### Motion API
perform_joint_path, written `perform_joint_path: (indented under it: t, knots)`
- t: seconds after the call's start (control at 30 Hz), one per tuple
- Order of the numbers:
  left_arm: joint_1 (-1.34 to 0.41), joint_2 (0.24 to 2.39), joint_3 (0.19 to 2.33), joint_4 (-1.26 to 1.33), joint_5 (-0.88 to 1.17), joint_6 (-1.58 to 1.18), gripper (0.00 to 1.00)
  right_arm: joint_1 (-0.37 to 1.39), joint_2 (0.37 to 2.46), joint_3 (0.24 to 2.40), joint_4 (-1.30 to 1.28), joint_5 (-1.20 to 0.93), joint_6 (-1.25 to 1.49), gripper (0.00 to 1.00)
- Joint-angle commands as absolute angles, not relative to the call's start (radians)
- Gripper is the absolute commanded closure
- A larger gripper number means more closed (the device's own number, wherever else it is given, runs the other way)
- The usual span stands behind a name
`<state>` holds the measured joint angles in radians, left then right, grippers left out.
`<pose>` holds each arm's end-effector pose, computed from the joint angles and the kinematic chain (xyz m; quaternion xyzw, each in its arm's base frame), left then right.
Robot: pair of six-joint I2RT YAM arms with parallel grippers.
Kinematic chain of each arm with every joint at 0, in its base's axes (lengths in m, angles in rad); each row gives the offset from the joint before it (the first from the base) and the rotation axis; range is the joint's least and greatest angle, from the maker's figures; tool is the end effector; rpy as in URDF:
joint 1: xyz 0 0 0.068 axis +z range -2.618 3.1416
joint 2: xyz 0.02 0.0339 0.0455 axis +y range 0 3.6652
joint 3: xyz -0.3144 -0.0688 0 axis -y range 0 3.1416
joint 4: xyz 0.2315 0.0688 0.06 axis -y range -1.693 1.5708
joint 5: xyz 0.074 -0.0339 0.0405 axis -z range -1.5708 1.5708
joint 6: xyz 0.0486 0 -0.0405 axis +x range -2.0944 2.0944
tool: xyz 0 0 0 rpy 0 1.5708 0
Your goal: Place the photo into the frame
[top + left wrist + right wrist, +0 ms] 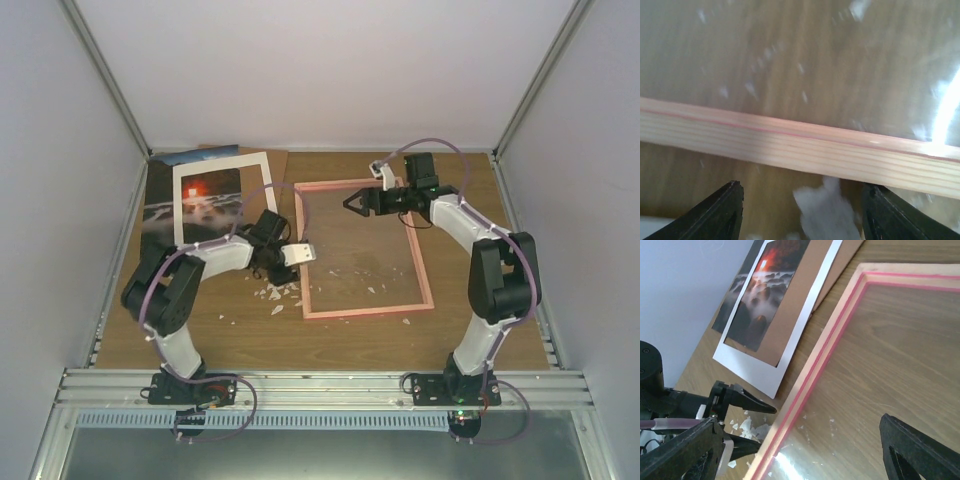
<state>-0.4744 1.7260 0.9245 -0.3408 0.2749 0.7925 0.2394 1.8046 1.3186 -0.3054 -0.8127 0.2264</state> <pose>0.2812 -0.1592 0.1897 0.5964 0.7629 -0.0988 0.2292 0.3812 0.1294 0.2879 -0.1557 0.8487 0.4363 0.2552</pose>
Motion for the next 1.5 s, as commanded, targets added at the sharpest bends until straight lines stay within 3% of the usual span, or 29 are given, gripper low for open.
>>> perform_joint_path:
  t: [0.0,0.2,0.43,0.67,0.97,1.13,1.47]
  knots:
    - [-0.536,1.847,1.052,-0.235,0.283,0.716,0.36,0.214,1.774,1.297,-0.278,-0.835,0.254,0.15]
    - [-0.534,1.859,1.169,-0.202,0.305,0.608,0.34,0.225,1.791,1.291,-0.219,-0.843,0.327,0.15]
    - [-0.25,1.638,1.044,-0.259,0.373,0.498,0.37,0.321,1.881,1.334,-0.154,-0.862,0.444,0.12]
    - [-0.099,1.577,0.925,-0.27,0.316,0.422,0.38,0.465,2.096,1.53,-0.215,-0.901,0.578,0.1]
    - [-0.087,1.627,0.897,-0.241,0.293,0.366,0.39,0.556,2.2,1.587,-0.21,-0.9,0.683,0.19]
    - [-0.087,1.662,0.895,-0.223,0.299,0.336,0.4,0.585,2.226,1.587,-0.225,-0.874,0.71,0.19]
    - [-0.087,1.708,0.907,-0.22,0.307,0.321,0.42,0.602,2.316,1.67,-0.331,-0.725,0.796,0.27]
